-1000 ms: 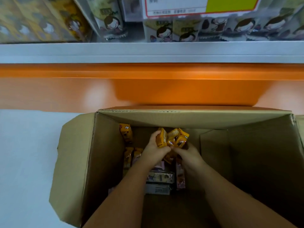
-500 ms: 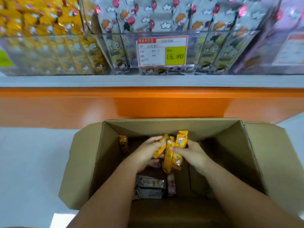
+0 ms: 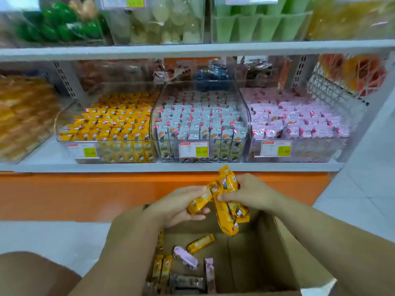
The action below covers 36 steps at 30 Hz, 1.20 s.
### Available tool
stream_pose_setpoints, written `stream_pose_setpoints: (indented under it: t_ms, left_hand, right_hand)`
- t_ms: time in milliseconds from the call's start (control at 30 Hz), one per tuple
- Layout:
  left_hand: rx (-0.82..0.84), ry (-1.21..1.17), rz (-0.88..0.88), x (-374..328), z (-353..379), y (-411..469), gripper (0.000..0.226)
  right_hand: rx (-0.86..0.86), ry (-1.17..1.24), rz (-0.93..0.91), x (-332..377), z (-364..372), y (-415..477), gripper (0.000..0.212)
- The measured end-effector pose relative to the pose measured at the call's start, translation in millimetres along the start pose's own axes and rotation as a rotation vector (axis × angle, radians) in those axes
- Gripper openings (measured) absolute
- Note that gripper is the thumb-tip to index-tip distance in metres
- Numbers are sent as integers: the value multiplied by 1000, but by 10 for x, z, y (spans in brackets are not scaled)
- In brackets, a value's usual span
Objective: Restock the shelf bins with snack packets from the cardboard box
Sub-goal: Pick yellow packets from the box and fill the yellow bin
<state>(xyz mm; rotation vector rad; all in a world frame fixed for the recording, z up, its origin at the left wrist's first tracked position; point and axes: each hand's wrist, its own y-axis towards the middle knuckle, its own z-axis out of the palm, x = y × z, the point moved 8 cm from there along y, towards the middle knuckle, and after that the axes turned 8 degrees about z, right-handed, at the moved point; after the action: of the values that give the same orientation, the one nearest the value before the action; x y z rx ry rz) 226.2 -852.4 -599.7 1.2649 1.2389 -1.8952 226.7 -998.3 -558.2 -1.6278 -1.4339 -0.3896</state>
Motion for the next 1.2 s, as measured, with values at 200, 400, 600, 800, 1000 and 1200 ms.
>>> stream_pose_setpoints:
  t_ms: [200,400,600,800,1000,1200]
  left_hand:
    - [5,-20,211,-752,218,-267,21]
    - [-84,291,407,-1136,204,-315,42]
    - [-84,309,436,-1123,239,-219,48]
    - [-142,325,490,-1171,238,-222,60]
    - [-151,345,524,-1129,249,-242,54]
    - [-121,351,478,-1185,216,-278,25]
  right_hand:
    - [-93,188,-164,464,-546,-388,14]
    - [-160,465,-187,541,-742,-394,28]
    - [-196,518,-221,598,-732,-373,32]
    - [-245,553,-245,633,-724,-351,24]
    - [-250,542,-273,653,-662,-360,24]
    - [-283,478,-336,708,-658,-401,49]
